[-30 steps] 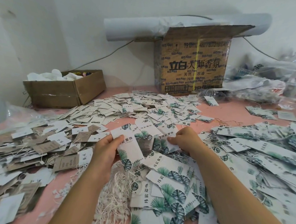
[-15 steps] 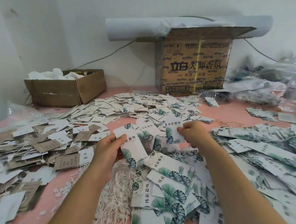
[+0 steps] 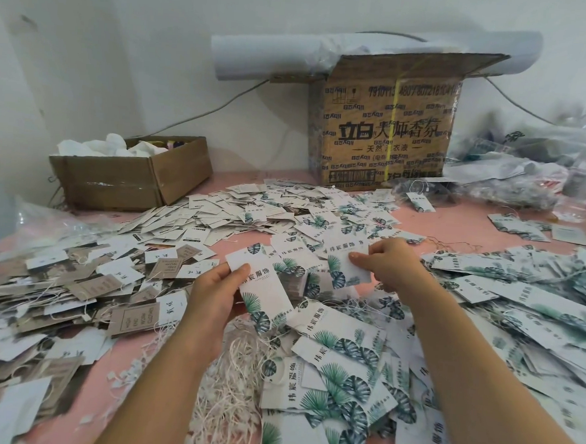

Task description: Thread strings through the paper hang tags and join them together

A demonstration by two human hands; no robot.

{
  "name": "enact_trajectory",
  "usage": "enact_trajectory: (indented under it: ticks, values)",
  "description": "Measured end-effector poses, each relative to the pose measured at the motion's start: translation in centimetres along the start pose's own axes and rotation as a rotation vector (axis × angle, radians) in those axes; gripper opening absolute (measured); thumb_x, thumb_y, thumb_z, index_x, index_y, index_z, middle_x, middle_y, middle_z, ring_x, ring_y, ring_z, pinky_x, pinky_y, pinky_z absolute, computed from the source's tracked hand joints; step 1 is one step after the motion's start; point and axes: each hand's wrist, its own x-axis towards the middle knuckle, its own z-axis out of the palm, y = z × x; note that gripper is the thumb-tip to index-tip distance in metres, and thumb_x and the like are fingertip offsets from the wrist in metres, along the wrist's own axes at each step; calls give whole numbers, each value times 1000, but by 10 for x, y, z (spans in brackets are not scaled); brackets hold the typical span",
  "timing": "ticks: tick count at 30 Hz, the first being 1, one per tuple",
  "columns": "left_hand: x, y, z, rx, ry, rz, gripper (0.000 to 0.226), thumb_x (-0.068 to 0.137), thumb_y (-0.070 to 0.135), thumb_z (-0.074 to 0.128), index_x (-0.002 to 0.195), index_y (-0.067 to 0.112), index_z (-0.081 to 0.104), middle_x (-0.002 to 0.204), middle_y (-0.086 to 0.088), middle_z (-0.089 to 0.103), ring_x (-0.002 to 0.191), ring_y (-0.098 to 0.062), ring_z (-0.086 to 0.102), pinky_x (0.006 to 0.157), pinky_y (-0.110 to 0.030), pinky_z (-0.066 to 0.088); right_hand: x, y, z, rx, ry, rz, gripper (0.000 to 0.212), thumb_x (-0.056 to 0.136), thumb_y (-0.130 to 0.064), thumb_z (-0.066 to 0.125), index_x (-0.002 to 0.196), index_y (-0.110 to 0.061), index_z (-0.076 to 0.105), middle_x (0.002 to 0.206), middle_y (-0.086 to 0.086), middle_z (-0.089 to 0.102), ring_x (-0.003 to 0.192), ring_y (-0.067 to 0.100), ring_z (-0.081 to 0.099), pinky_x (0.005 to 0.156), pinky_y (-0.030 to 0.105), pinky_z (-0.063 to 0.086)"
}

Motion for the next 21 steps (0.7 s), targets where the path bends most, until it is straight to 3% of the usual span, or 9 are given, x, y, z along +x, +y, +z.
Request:
enact_trajectory:
  ticks: [5,14,17,19,21]
  values:
    - [0,0,1,-5,-3,-5,14,92,12,57,82,15,66,63,4,71,51,-5,64,52,-25,47,3,5,3,-107,-27,55,33,96,-20,47,65,-8,44,61,3,42,48,13,38,45,23,32]
    - [-1,0,1,2,-3,-1,15,92,11,56,81,15,66,62,4,71,51,-5,63,53,-26,48,6,6,21,-197,-128,34,22,98,-16,39,83,-3,51,68,5,47,54,16,43,49,23,33]
    - [0,-1,1,0,1,-4,14,92,11,56,82,15,66,63,4,71,51,-5,64,55,-26,48,5,8,26,-211,-177,38,30,97,-28,45,77,-6,51,67,3,48,52,13,42,51,23,38]
    - [0,-1,1,-2,-1,-6,14,92,11,56,83,15,66,62,5,71,51,-5,64,54,-26,48,3,6,28,-266,-213,39,37,88,-42,58,71,-10,49,67,1,50,56,12,44,56,24,40]
    - [-1,-1,1,-3,-6,-5,14,92,11,56,83,15,66,63,5,71,51,-5,64,54,-26,48,1,4,29,-298,-198,38,41,78,-43,70,69,-10,47,69,1,52,61,13,47,56,24,39]
